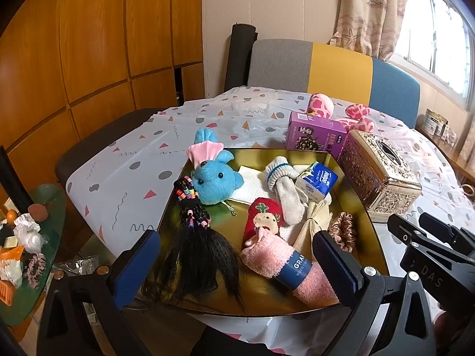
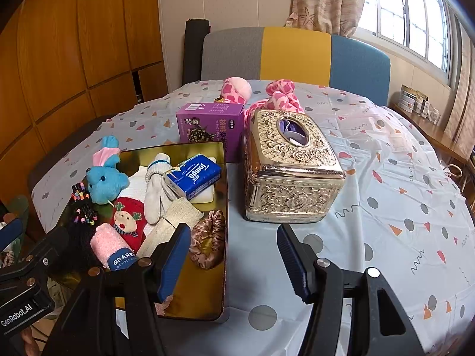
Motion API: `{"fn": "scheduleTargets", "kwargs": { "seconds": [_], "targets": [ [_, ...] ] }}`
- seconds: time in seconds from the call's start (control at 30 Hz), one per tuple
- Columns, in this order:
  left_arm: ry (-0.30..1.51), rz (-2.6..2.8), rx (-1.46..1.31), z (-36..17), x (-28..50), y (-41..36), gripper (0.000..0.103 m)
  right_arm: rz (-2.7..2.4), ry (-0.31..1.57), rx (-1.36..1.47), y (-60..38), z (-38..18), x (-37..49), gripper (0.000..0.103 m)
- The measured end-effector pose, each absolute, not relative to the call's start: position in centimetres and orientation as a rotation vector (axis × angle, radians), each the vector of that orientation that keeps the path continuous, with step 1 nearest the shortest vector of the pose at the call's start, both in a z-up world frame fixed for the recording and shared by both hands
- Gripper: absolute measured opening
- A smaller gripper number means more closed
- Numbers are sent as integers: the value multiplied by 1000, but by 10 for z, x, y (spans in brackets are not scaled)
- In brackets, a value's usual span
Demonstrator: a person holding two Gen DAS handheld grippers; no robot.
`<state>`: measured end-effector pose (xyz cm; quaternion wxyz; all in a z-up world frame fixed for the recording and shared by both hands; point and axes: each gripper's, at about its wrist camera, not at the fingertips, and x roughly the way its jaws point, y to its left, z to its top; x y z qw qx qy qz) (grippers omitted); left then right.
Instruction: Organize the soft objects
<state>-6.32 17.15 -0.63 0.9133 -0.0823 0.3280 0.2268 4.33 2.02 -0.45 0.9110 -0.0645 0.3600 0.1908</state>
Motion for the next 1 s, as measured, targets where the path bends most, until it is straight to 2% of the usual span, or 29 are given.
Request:
{"fn": "scheduleTargets", "kwargs": {
  "seconds": [1.0],
  "targets": [
    [688,466,-178,-7,-64,171,103,389,745,-123,20,-5,43,61]
  ]
}}
